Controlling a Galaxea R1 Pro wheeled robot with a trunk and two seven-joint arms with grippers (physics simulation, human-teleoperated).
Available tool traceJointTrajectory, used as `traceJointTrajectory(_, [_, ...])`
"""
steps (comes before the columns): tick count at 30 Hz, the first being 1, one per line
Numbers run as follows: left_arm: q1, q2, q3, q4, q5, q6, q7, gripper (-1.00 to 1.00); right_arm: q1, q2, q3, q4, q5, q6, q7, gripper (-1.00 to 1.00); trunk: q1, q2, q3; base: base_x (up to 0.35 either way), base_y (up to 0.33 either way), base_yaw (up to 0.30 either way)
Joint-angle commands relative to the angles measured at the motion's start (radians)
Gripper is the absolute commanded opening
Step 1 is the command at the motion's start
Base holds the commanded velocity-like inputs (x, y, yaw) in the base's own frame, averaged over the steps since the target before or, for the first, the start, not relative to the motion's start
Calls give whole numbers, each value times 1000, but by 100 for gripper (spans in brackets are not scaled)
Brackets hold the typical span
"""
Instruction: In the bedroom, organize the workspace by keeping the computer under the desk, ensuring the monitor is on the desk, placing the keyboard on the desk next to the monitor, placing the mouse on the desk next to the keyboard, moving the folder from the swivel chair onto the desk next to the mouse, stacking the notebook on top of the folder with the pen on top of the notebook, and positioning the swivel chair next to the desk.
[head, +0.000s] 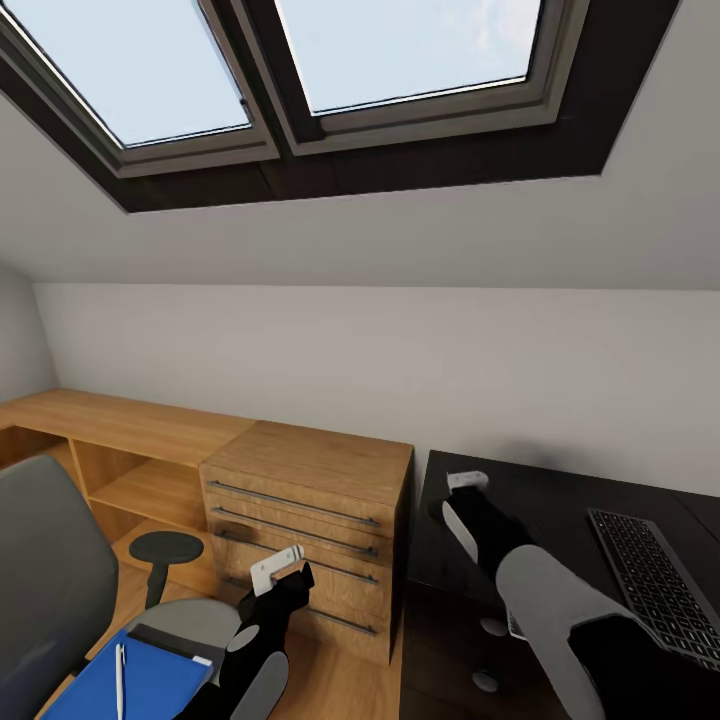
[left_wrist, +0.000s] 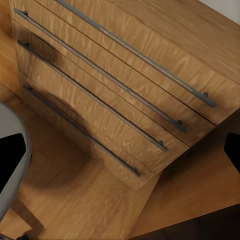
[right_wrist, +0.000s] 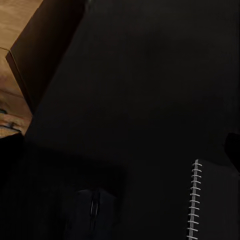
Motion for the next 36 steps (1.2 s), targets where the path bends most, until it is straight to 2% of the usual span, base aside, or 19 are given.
traceJointTrajectory(1, [-1, 0, -1, -1, 3, 4, 6, 100, 3, -2, 8, -27, -11, 7, -9, 100, 0, -1, -1, 0, 0, 0])
traceJointTrajectory(6, [-1, 0, -1, 0, 3, 4, 6, 100, 61, -8, 6, -184, -12, 39, -10, 100, 0, -1, -1, 0, 0, 0])
traceJointTrajectory(7, [-1, 0, -1, 1, 2, 4, 6, 100, 158, -14, 6, -401, -12, 99, -12, 100, 0, -1, -1, 0, 0, 0])
traceJointTrajectory(9, [-1, 0, -1, 1, 2, 4, 6, 100, 197, -19, 6, -484, -12, 127, -12, 100, 0, -1, -1, 0, 0, 0])
traceJointTrajectory(10, [-1, 0, -1, 1, 2, 4, 6, 100, 237, -24, 5, -566, -12, 153, -13, 100, 0, -1, -1, 0, 0, 0])
traceJointTrajectory(11, [-1, 0, -1, 1, 2, 4, 6, 100, 303, -31, -6, -708, -12, 203, -14, 100, 0, -1, -1, 0, 0, 0])
traceJointTrajectory(12, [-1, 0, -1, 1, 2, 4, 6, 100, 326, -32, -18, -762, -12, 226, -14, 100, 0, -1, -1, 0, 0, 0])
traceJointTrajectory(15, [-1, 0, -1, 1, 2, 4, 6, 100, 352, -34, -40, -823, -12, 262, -15, 100, 0, -1, -1, 0, 0, 0])
traceJointTrajectory(20, [-1, 0, -1, 1, 3, 4, 6, 100, 365, -34, -56, -858, -13, 281, -14, 100, 0, -1, -1, 0, 0, 0])
traceJointTrajectory(21, [-1, 0, -1, 3, 3, 4, 6, 100, 370, -30, -61, -907, -15, 287, -13, 100, 0, -1, -1, 0, 0, 0])
traceJointTrajectory(31, [-1, 2, 0, 4, 5, 3, 5, 100, 381, -29, -62, -933, -16, 287, -13, 100, 0, -1, -1, -1, 0, -14])
traceJointTrajectory(36, [-1, 2, 0, 4, 5, 3, 5, 100, 385, -29, -62, -933, -16, 285, -12, 100, 0, -1, 4, -282, 0, -216])
